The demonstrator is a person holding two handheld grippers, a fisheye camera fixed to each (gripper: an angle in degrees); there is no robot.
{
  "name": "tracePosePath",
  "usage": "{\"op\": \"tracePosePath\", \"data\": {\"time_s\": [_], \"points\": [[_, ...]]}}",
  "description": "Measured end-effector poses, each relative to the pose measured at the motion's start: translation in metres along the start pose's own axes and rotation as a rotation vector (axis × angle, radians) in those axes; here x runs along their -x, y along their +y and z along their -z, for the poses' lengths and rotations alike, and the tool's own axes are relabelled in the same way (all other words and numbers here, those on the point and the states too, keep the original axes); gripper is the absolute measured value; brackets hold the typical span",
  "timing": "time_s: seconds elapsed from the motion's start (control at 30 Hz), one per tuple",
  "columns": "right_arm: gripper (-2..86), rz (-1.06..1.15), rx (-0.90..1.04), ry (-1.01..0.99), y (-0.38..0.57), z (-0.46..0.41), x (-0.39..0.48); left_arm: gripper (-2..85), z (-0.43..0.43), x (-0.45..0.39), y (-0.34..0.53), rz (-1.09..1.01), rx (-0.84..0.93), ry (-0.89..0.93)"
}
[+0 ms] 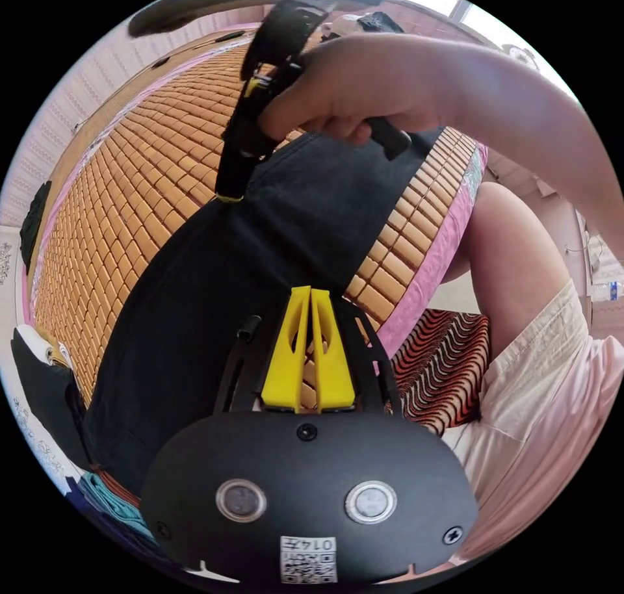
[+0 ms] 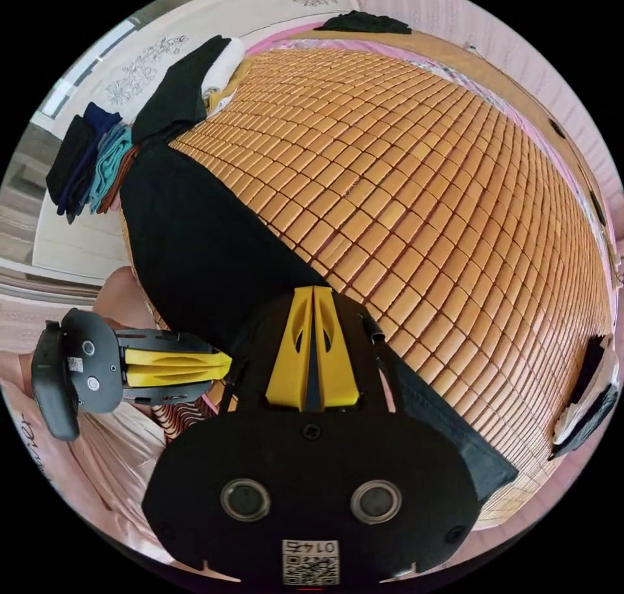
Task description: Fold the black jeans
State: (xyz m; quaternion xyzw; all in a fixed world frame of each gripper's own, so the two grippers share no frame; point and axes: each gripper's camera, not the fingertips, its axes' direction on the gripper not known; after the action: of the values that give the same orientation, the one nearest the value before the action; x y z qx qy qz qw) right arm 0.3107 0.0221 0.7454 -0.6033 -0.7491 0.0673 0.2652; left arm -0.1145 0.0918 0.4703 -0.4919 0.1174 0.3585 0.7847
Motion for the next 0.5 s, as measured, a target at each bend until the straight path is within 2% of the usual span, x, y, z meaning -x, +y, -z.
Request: {"op": "tracePosePath", "data": {"time_s": [0.07,0.17,0.37,0.5], "points": [[-0.4,-0.143,-0.247,-0.005,0.074,0.019,-0.021,-1.0,0.001,-0.004,-0.007,0.004,0.004,0.000],[1.0,-0.379,-0.381,0.144,0.178,0.029,-0.055,-0.9,0.002,-0.006,-0.012,0.034,-0.006,0.013],[12.3,-0.769,-0.468,0.492,0.354,0.020,-0.112,-0.4,0.010,-0.008,-0.013,0.139,-0.034,0.049],[17.0,-0.883,-0.404,0.587,0.406,-0.001,-0.140,1.6,0.022,-0.013,-0.006,0.151,-0.105,0.072]]}}
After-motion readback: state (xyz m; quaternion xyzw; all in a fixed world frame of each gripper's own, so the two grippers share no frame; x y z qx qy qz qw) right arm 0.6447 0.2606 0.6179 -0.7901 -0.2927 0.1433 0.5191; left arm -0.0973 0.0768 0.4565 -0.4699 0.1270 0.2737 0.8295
